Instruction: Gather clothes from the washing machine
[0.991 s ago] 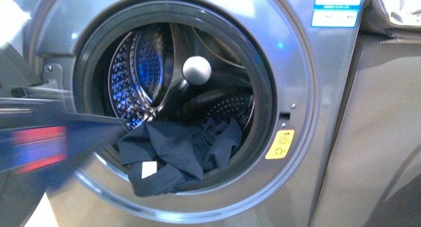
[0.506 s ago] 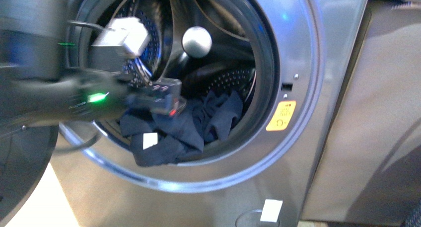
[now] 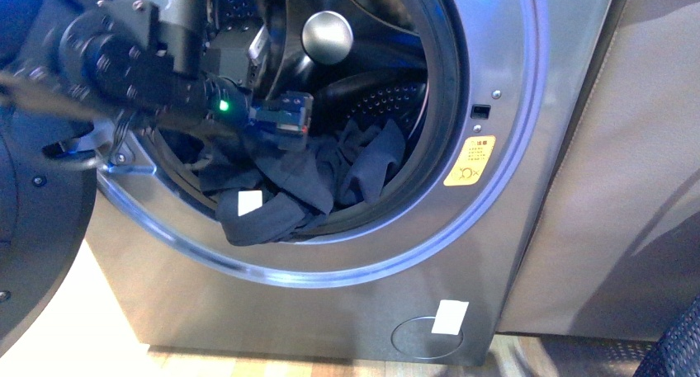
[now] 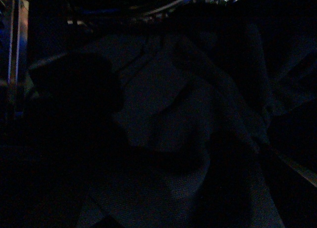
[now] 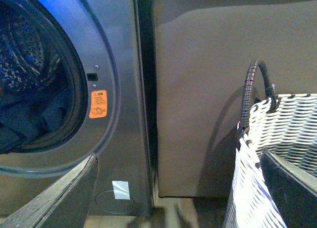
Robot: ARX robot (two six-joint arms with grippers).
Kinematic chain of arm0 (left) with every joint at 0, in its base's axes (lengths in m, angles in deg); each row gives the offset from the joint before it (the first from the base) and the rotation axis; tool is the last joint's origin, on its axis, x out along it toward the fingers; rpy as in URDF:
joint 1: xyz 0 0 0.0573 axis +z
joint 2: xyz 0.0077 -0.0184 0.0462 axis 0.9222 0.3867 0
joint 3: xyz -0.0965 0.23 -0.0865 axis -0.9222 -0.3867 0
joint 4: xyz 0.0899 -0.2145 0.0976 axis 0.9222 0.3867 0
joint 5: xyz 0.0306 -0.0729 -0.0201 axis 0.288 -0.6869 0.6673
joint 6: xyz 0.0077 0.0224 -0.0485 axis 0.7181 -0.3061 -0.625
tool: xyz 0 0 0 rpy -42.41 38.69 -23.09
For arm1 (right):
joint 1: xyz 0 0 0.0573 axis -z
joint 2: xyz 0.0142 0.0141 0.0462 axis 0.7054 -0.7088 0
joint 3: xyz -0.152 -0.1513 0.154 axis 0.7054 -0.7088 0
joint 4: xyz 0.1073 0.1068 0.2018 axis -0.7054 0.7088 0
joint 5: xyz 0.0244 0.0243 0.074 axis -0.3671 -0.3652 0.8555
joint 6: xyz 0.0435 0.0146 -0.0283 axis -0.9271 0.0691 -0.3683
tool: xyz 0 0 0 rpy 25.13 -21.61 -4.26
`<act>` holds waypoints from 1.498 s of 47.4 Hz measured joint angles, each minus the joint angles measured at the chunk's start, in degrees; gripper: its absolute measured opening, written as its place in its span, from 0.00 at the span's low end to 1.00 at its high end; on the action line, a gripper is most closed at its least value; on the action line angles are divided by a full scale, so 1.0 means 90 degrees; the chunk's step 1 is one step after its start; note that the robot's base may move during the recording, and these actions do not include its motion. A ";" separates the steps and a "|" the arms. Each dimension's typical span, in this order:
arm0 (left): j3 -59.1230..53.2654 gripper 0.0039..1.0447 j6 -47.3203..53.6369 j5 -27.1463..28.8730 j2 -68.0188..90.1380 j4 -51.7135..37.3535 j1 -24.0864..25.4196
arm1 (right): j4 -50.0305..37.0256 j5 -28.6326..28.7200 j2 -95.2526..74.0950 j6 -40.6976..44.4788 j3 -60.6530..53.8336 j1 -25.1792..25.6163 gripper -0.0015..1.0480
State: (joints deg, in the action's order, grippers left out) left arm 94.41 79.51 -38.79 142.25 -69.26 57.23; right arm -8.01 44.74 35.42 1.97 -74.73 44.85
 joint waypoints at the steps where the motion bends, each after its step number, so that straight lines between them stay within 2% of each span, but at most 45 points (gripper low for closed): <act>1: 0.0063 0.94 -0.0012 0.0034 0.0034 0.0163 -0.0017 | 0.0000 0.0000 0.0000 0.0000 0.0000 0.0000 0.92; 6: 0.0155 0.94 -0.0187 -0.0180 0.0148 0.0729 -0.0100 | 0.0000 -0.0002 0.0000 0.0000 0.0000 0.0000 0.92; 18: 0.0041 0.94 -0.1093 -0.1066 0.0126 0.0906 -0.0335 | 0.0000 0.0000 0.0000 0.0000 0.0000 0.0000 0.92; 24: -0.0015 0.94 -0.1207 -0.1173 0.0066 0.1081 -0.0488 | 0.0000 0.0000 0.0000 0.0000 0.0000 0.0000 0.92; 28: -0.0022 0.94 -0.1076 -0.0920 0.0066 0.1190 -0.0578 | 0.0000 0.0000 0.0000 0.0000 0.0000 0.0000 0.92; 36: -0.0041 0.94 -0.0083 0.0359 0.0146 0.0998 -0.0648 | 0.0000 0.0000 0.0000 0.0000 0.0000 0.0000 0.92; 44: -0.0056 0.94 0.0661 0.1319 0.0325 0.0758 -0.0566 | 0.0000 0.0000 0.0000 0.0000 0.0000 0.0000 0.92; 49: -0.0056 0.94 0.0823 0.1513 0.0425 0.0835 -0.0510 | 0.0000 -0.0002 0.0000 0.0000 0.0000 0.0000 0.92; 67: -0.0032 0.94 0.0658 0.1440 0.0583 0.0840 -0.0515 | 0.0000 -0.0002 0.0000 0.0000 0.0000 0.0000 0.92; 71: -0.0027 0.84 0.0656 0.1474 0.0661 0.0617 -0.0529 | 0.0000 0.0000 0.0000 0.0000 0.0000 0.0000 0.92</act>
State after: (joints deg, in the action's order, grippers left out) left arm 94.17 85.41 -25.52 148.20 -63.71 52.47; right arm -8.01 44.74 35.42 1.97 -74.73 44.85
